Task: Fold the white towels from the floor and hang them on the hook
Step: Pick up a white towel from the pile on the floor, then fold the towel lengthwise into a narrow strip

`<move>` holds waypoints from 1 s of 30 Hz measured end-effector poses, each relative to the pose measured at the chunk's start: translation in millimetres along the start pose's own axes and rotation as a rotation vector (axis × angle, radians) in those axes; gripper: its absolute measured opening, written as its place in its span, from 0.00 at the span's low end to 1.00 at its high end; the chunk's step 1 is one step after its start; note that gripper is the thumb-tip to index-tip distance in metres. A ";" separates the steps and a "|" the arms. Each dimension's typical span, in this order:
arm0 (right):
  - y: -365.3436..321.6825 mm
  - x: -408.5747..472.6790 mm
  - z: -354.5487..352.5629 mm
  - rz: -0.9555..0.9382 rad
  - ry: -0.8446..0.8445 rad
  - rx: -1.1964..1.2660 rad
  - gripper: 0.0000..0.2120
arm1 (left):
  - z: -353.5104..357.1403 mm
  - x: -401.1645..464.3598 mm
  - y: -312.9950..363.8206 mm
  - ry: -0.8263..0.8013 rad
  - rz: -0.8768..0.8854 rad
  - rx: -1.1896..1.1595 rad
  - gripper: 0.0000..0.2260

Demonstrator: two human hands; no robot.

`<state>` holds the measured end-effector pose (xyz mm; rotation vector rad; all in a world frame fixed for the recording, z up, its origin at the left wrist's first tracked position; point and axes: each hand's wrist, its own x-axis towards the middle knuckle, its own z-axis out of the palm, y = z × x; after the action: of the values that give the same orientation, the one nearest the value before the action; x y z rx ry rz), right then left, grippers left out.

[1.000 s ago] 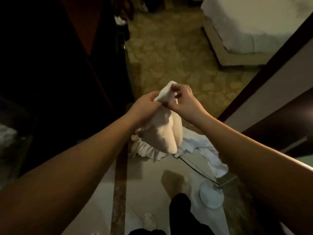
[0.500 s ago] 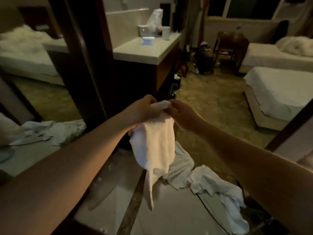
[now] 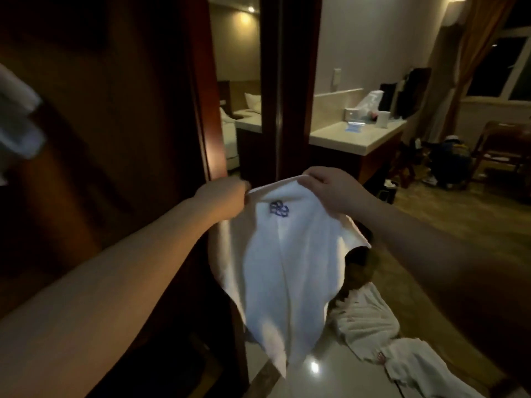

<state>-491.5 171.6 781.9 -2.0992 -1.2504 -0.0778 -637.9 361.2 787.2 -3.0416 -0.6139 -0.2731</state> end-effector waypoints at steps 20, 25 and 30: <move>-287.5 -60.3 144.8 -0.250 -0.079 -0.326 0.10 | -104.5 -340.6 -249.6 0.229 -0.445 0.184 0.07; -326.0 -80.4 164.7 -0.187 -0.040 -0.329 0.10 | -135.2 -404.2 -285.2 0.294 -0.506 0.093 0.07; -331.8 -84.0 163.9 -0.101 -0.004 -0.355 0.11 | -173.2 -446.5 -307.7 0.397 -0.535 -0.443 0.12</move>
<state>-846.6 304.2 798.2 -2.3305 -1.4285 -0.3645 -1190.8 463.6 876.3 -2.9771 -1.4789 -1.1252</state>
